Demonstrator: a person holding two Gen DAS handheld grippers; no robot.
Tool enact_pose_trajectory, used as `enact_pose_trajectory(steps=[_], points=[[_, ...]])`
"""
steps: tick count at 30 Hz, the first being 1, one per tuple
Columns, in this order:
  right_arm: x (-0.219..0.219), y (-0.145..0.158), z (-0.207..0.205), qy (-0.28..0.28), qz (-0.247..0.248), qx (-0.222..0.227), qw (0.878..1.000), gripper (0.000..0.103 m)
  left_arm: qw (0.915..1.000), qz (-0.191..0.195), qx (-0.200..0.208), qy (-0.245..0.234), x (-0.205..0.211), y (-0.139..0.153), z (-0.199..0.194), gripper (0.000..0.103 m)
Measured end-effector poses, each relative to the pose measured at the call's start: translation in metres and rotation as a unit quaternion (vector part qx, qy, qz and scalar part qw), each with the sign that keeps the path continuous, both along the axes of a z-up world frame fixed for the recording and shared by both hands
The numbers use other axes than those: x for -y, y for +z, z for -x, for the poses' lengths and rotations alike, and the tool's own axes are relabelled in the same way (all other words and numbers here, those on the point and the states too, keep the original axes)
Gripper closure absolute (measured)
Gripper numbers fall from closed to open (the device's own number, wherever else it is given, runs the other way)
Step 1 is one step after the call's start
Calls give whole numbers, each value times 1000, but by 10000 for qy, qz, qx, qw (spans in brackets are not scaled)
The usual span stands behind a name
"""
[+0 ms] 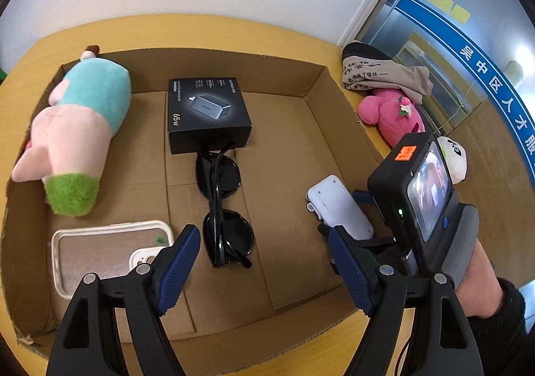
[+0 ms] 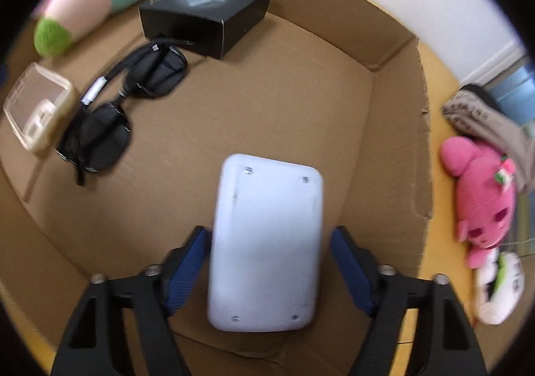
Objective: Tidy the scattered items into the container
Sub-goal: 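Lower the right gripper onto the phone stand inside the box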
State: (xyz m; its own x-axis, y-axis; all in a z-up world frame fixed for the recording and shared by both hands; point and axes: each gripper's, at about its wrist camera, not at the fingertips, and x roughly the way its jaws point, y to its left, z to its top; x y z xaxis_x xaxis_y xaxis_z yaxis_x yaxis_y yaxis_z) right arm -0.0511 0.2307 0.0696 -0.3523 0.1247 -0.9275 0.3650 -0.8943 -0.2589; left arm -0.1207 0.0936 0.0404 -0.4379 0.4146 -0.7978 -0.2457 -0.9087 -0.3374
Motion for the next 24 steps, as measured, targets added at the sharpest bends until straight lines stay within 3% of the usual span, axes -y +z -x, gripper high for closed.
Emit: enact_pose_trajectory(steps=[4,7,10,11,15,17,18,20,22,24], points=[[1,2,1,-10,110,-74,9999,42,9998,-17,185,-107,-6,-8,12,20],[-9,19,5,-194,710,-177,9971,69,9989,-87,378,-253,-15,-13,25,20],[-20,23,7,-336,1417,29,9893,82,9970,-242,633,-385,-28,-20,40,20],[-24,20,8,-388,1667,201,9850,103,9964,-260,690,-421,-33,-21,44,20],[-30,23,4,-599,1929,166,9793,102,9919,-310,1074,-597,-58,-35,61,20],[-29,24,2,-608,1452,55,9875,95,9905,-284,1179,-653,-66,-40,66,20],[-26,25,0,-492,1458,122,9880,92,9888,-331,1273,-703,-72,-43,69,20],[-16,25,-1,-218,1512,287,9879,63,9856,-307,1479,-764,-79,-52,75,21],[-9,23,0,-30,1655,438,9852,41,9822,-238,1725,-701,-85,-67,83,21],[-5,21,3,24,1552,371,9872,33,9747,-463,2074,-697,-86,-83,89,18]])
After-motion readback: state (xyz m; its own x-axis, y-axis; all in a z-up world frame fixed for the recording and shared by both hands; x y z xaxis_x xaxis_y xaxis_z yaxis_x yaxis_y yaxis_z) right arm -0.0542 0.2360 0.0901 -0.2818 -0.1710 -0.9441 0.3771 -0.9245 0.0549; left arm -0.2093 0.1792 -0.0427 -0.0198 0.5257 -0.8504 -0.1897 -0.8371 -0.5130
